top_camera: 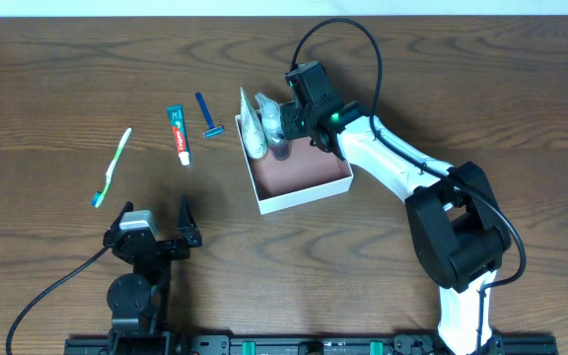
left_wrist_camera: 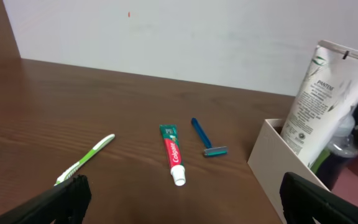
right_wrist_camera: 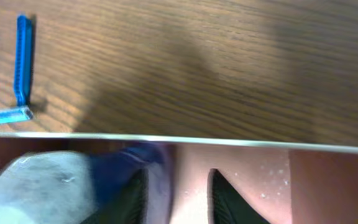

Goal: Pack container
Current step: 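Adjust the soap bottle upright beside the tube and release it, then move the right gripper to the green Dettol soap box and grasp it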

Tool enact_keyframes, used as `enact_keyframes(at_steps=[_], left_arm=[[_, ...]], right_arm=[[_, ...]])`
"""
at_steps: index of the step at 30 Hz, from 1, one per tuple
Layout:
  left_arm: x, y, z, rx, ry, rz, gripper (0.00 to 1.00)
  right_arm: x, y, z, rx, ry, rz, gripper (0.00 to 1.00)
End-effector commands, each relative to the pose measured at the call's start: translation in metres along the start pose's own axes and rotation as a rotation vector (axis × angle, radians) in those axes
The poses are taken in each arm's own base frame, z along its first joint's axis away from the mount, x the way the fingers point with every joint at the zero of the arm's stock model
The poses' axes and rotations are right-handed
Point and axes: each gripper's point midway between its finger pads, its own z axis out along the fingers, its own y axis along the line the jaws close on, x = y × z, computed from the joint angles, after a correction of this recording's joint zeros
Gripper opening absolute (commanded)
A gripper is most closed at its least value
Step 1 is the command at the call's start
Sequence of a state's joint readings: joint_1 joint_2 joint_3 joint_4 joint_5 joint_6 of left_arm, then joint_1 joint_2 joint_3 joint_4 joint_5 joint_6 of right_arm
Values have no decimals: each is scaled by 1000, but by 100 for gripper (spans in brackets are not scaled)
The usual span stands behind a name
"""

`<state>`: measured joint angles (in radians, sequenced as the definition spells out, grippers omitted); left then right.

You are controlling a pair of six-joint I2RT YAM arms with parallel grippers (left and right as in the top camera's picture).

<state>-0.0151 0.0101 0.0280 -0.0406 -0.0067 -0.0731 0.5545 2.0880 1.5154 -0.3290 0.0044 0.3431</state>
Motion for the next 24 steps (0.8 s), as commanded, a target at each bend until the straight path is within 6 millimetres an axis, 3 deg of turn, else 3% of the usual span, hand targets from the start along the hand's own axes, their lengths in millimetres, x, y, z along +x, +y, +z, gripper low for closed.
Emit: enact_keyframes(at_steps=[1, 5, 16, 21, 24], left_arm=[[17, 5, 1, -21, 45, 15, 98], [17, 5, 1, -21, 45, 15, 98], [17, 5, 1, -21, 45, 15, 98], [17, 5, 1, -21, 45, 15, 98], [17, 5, 1, -21, 45, 15, 98]], right_arm=[[-13, 2, -10, -21, -27, -5, 48], [-29, 4, -30, -35, -70, 1, 54], [-73, 4, -94, -62, -208, 11, 57], [-81, -28, -118, -1, -220, 57, 61], [-69, -65, -129, 80, -161, 161, 65]])
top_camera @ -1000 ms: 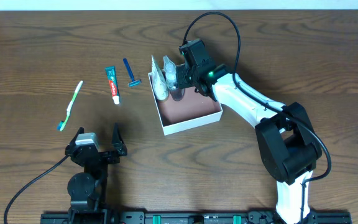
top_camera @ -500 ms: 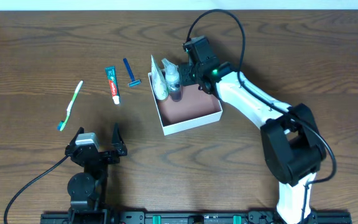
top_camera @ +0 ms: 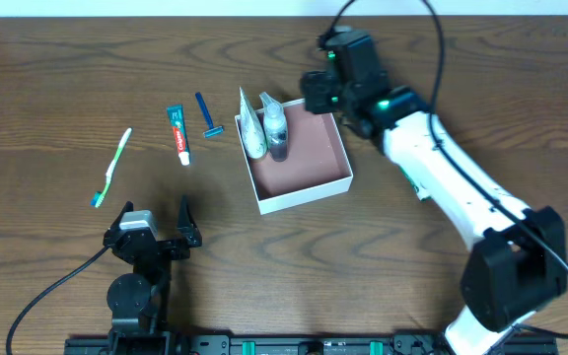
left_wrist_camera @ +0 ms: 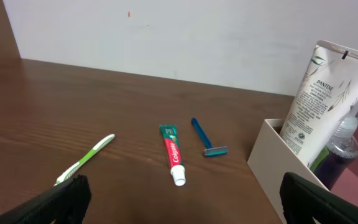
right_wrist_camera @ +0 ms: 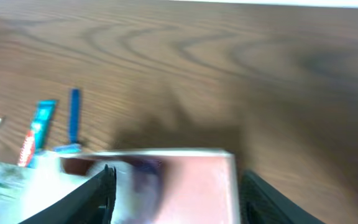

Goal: Pack container
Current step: 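Move the right gripper to the green Dettol soap box and grasp it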

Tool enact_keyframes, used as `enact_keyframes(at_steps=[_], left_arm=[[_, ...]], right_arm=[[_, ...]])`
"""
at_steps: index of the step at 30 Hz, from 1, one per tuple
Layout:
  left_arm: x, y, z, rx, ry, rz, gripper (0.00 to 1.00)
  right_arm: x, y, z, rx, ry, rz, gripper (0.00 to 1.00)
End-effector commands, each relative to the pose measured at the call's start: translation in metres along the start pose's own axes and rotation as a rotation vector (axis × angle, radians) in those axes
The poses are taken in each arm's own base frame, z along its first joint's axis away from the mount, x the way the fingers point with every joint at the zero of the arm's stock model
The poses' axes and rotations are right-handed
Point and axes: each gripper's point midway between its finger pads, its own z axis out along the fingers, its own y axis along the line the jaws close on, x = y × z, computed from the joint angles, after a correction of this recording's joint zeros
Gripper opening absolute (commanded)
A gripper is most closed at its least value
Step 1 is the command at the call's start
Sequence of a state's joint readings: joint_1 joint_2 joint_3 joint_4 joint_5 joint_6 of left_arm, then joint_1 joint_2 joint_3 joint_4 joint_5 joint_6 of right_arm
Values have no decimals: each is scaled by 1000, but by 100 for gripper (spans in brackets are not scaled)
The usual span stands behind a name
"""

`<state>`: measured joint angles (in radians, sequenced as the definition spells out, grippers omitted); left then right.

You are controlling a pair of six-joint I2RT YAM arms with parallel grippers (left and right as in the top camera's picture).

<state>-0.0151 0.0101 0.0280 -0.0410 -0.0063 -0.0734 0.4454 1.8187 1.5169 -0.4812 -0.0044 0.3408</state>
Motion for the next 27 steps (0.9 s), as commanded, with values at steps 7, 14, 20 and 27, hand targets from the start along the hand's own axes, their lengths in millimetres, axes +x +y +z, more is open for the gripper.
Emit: enact_keyframes(at_steps=[7, 14, 20, 27], left_arm=[[17, 5, 1, -21, 45, 16, 98], [17, 5, 1, -21, 45, 16, 98], [17, 5, 1, -21, 45, 16, 98], [17, 5, 1, -21, 45, 16, 98]], right_arm=[[39, -107, -43, 250, 215, 213, 77], [82, -157, -72, 382, 430, 126, 81], [93, -188, -81, 413, 493, 26, 85], [117, -203, -64, 315, 531, -92, 86]])
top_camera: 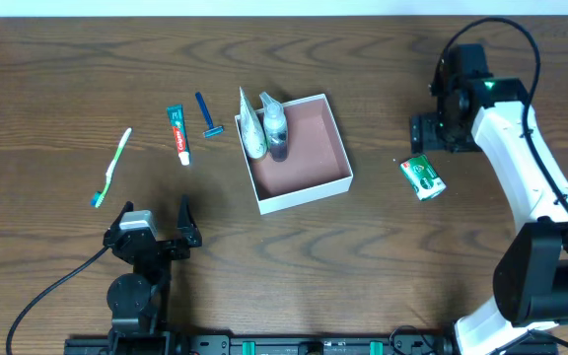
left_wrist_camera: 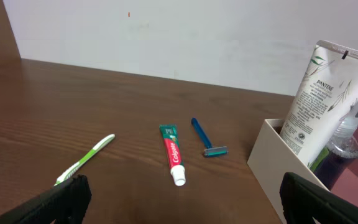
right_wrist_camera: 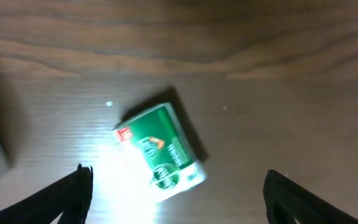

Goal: Pack container
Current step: 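Move the right gripper to the green Dettol soap box and grasp it, then lift the Dettol soap box and carry it over the white box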

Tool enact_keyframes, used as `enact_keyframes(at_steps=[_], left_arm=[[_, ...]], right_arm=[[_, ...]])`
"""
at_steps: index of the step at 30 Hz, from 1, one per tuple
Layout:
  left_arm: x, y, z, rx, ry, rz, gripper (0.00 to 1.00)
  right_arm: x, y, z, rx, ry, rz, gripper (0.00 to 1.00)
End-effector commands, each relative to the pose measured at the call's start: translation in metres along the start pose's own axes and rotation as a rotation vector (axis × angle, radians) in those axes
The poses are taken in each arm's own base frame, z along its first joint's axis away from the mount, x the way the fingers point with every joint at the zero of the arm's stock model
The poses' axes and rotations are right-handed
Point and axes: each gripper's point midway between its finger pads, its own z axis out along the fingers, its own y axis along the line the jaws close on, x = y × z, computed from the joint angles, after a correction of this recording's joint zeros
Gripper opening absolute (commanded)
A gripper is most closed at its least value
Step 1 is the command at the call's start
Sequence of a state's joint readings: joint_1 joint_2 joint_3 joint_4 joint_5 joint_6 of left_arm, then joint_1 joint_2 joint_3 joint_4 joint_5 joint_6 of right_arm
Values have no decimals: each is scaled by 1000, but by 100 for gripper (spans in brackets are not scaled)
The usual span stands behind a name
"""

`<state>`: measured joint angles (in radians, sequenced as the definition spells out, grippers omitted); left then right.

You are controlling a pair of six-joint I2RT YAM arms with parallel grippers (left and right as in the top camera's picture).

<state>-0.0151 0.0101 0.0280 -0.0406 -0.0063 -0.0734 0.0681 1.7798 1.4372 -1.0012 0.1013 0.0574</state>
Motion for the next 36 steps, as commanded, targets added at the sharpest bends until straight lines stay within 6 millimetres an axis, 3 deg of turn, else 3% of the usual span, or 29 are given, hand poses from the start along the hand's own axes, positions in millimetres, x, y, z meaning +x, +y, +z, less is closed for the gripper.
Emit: enact_keyframes(at_steps=[1, 12, 29, 36], left_arm=[[17, 5, 1, -21, 45, 16, 98], [17, 5, 1, -21, 45, 16, 98], [17, 5, 1, -21, 45, 16, 98], [17, 5, 1, -21, 45, 16, 98]], right_arm=[[13, 5, 12, -60, 6, -174, 86], [42, 19, 63, -114, 0, -196, 83], [72, 22, 94, -123, 17, -162, 73], [64, 23, 95, -124, -23, -157, 68]])
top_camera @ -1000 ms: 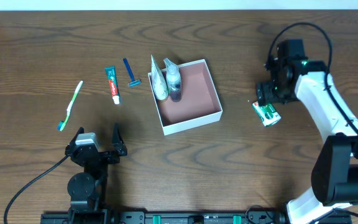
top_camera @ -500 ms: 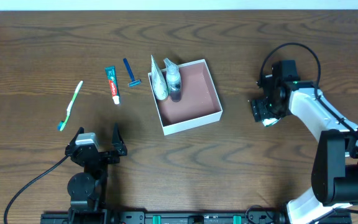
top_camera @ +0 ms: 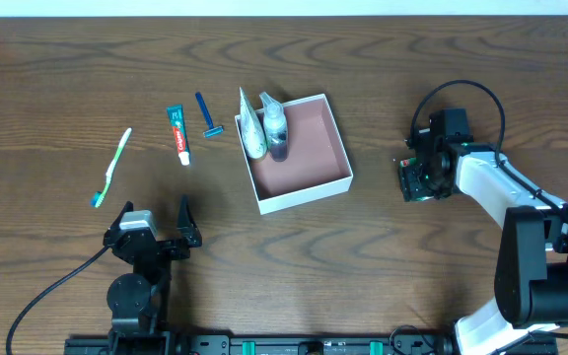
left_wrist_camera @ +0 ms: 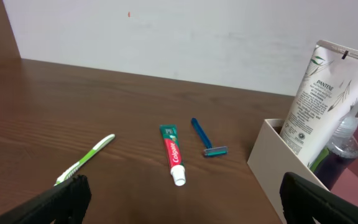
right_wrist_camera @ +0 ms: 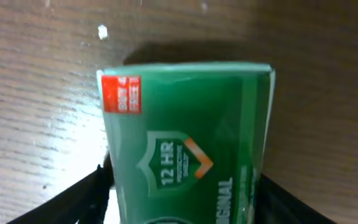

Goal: Pack container
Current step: 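Lift the Dettol soap box and carry it over the white box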

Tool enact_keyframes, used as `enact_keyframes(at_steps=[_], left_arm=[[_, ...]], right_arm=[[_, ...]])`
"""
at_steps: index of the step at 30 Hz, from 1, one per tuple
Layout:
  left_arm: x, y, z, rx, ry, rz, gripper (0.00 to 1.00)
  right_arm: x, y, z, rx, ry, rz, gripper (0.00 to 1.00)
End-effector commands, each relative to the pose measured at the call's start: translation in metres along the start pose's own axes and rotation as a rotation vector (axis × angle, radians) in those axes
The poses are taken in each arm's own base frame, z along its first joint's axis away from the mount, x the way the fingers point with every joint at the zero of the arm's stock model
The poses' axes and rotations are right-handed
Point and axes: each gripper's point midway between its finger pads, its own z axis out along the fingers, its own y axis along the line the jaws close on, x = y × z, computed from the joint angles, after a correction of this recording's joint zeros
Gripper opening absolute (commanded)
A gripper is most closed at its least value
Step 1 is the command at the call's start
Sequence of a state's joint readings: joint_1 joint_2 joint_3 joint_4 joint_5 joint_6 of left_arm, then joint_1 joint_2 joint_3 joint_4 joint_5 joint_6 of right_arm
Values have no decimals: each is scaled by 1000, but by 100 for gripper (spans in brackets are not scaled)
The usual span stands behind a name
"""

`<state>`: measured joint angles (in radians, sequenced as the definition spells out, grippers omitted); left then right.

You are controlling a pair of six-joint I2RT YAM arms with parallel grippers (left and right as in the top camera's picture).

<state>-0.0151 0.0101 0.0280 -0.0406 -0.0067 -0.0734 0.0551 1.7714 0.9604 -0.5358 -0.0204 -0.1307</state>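
The white container (top_camera: 304, 192) with a pink floor stands mid-table; a Pantene tube (top_camera: 251, 128) and a dark bottle (top_camera: 276, 133) lean in its left end. A green soap box (right_wrist_camera: 185, 143) lies on the wood to its right. My right gripper (top_camera: 414, 180) is low over that box, open, with one finger on each side of it (right_wrist_camera: 182, 183). The overhead view shows only a sliver of the box (top_camera: 406, 183) beside the gripper. My left gripper (top_camera: 156, 212) rests open at the front left, holding nothing (left_wrist_camera: 182, 186).
Left of the container lie a toothpaste tube (top_camera: 177, 133), a blue razor (top_camera: 205, 116) and a green toothbrush (top_camera: 112, 168). The right arm's cable loops over the right side of the table.
My right gripper has dropped from above and behind the green soap box to low over it, fingers now straddling the box. The box sits slightly left of where it lay. The left arm is unchanged.
My right gripper was first inside the container at the dark bottle. Then it was open above the container's back edge, with the bottle left standing beside the tube. Then it hung over the green box on the right, and now it straddles that box.
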Motion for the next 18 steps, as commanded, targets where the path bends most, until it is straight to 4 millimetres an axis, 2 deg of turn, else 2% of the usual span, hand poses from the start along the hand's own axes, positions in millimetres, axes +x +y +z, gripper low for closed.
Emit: enact_keyframes(at_steps=[1, 5, 10, 12, 15, 18], left_arm=[[17, 5, 1, -21, 45, 16, 98], [17, 5, 1, -21, 45, 16, 98], [17, 5, 1, -21, 45, 16, 98], [17, 5, 1, -21, 45, 16, 98], [17, 5, 1, -21, 45, 16, 98], [17, 5, 1, -21, 45, 16, 98]], right_arm=[[-6, -1, -2, -2, -39, 20, 68], [-19, -2, -2, 5, -92, 26, 68], [-23, -3, -3, 6, -106, 29, 66], [-21, -2, -3, 5, -100, 39, 59], [-18, -1, -2, 1, -84, 48, 38], [-14, -1, -2, -3, -72, 56, 23]])
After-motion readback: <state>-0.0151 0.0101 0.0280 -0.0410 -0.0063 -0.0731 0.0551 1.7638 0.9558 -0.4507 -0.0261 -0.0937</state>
